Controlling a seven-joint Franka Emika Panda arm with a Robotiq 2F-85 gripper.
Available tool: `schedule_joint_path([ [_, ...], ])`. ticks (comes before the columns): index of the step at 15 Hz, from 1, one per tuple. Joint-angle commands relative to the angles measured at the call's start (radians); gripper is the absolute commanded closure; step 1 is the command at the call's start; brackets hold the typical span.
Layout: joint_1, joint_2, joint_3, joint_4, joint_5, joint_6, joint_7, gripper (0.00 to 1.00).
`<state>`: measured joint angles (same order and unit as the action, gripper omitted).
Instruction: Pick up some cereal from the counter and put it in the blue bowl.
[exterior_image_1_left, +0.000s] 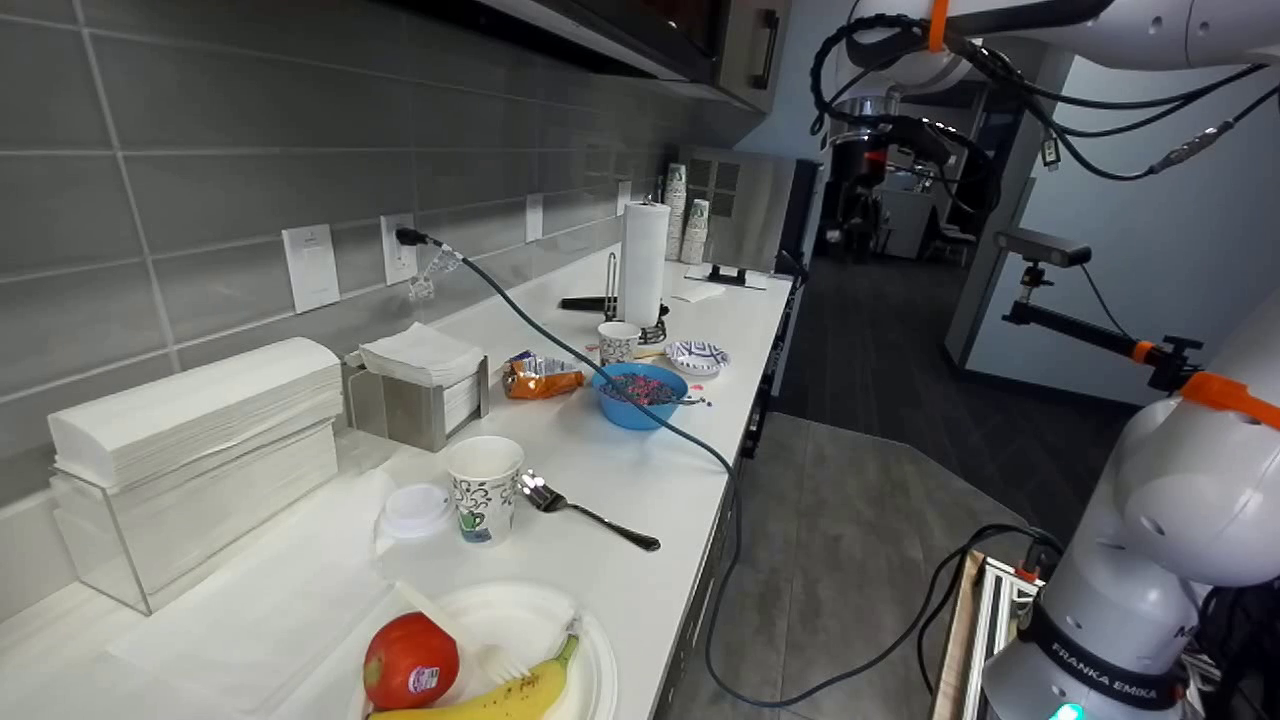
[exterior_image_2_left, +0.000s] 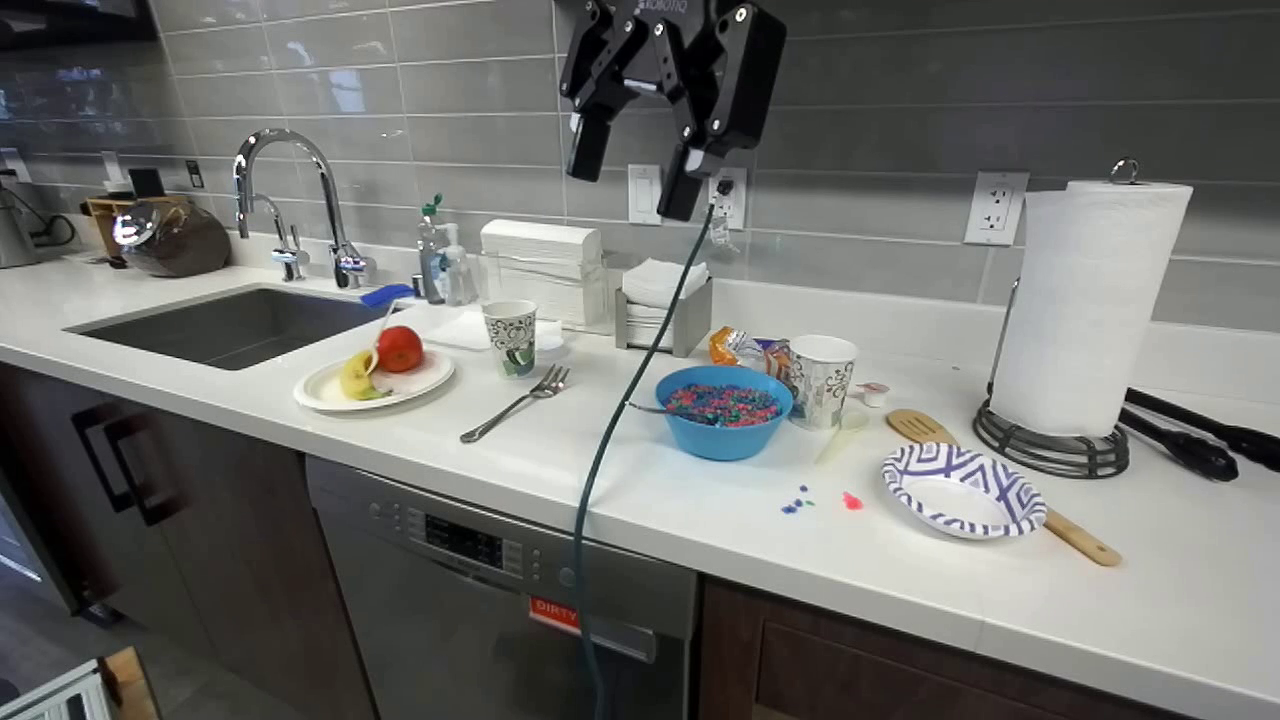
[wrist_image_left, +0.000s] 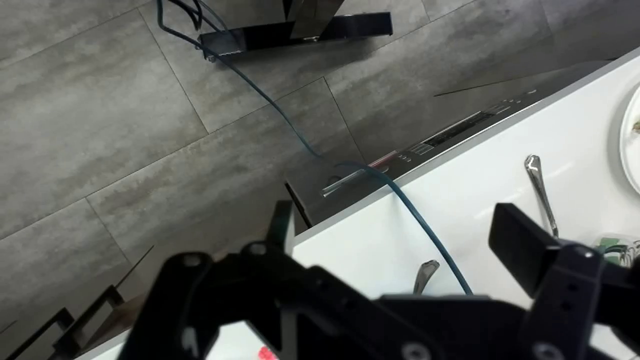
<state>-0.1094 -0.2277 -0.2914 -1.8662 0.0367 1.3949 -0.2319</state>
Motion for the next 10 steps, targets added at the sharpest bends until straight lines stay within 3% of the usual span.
schedule_joint_path([
  [1, -0.033, 0.032, 0.029, -0.002, 0.027, 0.059, 0.101, 0.00],
  [6, -0.042, 0.088, 0.051, -0.036, 0.041, 0.209, 0.220, 0.00],
  [10, -0.048, 0.115, 0.062, -0.107, 0.066, 0.416, 0.344, 0.00],
])
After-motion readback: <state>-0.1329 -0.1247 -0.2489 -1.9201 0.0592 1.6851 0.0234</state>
